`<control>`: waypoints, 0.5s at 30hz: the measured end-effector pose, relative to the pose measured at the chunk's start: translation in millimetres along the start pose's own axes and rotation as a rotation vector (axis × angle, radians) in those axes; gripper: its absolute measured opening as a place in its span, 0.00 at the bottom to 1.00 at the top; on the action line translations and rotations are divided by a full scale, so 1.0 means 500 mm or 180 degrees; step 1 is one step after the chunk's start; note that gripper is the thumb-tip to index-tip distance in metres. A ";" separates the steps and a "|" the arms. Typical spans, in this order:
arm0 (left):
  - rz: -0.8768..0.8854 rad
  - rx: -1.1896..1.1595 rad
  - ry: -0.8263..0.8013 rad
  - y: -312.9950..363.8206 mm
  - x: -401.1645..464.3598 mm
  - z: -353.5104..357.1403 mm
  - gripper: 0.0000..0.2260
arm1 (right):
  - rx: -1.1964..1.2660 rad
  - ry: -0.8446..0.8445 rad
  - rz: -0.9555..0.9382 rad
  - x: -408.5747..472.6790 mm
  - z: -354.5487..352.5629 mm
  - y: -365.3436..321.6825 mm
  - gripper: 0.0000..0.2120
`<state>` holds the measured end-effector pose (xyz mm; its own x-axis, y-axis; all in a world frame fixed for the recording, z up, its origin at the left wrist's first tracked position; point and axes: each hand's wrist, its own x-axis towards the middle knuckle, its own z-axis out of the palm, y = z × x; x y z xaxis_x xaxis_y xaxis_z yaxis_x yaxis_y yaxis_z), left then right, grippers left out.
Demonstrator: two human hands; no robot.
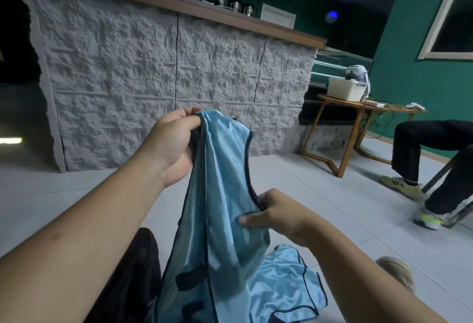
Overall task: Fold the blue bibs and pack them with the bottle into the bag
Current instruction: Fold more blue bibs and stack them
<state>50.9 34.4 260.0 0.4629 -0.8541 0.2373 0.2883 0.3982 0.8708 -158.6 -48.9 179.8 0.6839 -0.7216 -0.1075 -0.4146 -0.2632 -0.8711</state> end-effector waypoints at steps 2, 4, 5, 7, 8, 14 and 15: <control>0.0008 0.0164 0.0075 0.014 0.009 -0.016 0.10 | -0.0089 -0.0021 -0.0056 -0.004 -0.014 -0.004 0.04; 0.0029 0.0450 0.0131 0.025 0.018 -0.030 0.11 | -0.0035 0.0017 -0.0144 -0.009 -0.032 -0.010 0.04; 0.0045 0.0646 0.0156 0.028 0.025 -0.038 0.12 | 0.0099 0.0045 -0.0195 -0.013 -0.039 -0.013 0.06; 0.0057 0.1074 0.0191 0.030 0.037 -0.050 0.13 | 0.0536 0.0083 -0.0317 -0.019 -0.053 -0.019 0.09; 0.0036 0.1247 0.0188 0.030 0.042 -0.057 0.14 | 0.0818 0.0121 -0.0362 -0.020 -0.058 -0.022 0.09; -0.0331 0.1276 -0.0118 0.013 0.051 -0.084 0.13 | 0.1597 0.0362 -0.0382 -0.020 -0.065 -0.041 0.12; -0.0431 0.1135 -0.0161 0.010 0.054 -0.084 0.11 | 0.1610 0.0395 -0.0364 -0.020 -0.064 -0.045 0.12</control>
<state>100.2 27.5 252.8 0.3960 -0.9100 0.1230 0.0301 0.1468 0.9887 -175.6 -56.2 215.9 0.6188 -0.7849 0.0325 0.0207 -0.0251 -0.9995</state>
